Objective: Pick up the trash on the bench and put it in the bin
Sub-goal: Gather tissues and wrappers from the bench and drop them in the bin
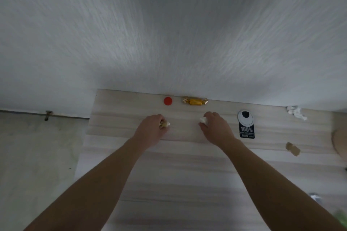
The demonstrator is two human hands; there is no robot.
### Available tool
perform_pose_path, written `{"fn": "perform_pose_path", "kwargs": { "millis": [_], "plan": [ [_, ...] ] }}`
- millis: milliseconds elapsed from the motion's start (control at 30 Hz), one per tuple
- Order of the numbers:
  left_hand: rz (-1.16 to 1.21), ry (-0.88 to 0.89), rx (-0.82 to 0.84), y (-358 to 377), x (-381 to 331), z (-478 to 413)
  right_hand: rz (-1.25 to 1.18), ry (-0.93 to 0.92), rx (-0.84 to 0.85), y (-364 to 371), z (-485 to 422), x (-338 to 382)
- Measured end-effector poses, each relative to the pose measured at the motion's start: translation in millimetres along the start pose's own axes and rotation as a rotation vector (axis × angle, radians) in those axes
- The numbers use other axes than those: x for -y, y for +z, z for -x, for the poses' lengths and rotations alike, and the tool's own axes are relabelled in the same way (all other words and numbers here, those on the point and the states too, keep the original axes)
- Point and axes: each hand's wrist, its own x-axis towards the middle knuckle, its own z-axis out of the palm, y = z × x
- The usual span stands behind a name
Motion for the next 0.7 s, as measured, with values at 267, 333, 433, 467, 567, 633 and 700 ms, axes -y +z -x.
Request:
{"fn": "perform_pose_path", "kwargs": {
  "millis": [267,333,433,467,567,633,700],
  "plan": [
    [-0.017,-0.001,-0.030,-7,6,-9,0.031,-0.066,-0.046,-11,-34,15],
    [-0.019,-0.002,-0.036,-8,6,-10,0.033,-0.078,-0.051,-12,-39,17],
    [-0.020,-0.005,-0.032,-8,5,-12,0.043,-0.090,-0.049,-11,-47,18],
    [-0.023,-0.005,-0.029,-7,5,-13,0.049,-0.091,-0.043,-9,-49,18],
    [-0.016,0.001,-0.012,-4,6,-14,0.053,-0.088,-0.026,-5,-52,19],
    [-0.005,0.000,-0.011,-2,6,-14,0.047,-0.083,-0.029,-2,-53,19],
    [0.000,-0.004,-0.010,-1,5,-13,0.053,-0.078,-0.014,0,-54,18]
  ]
}}
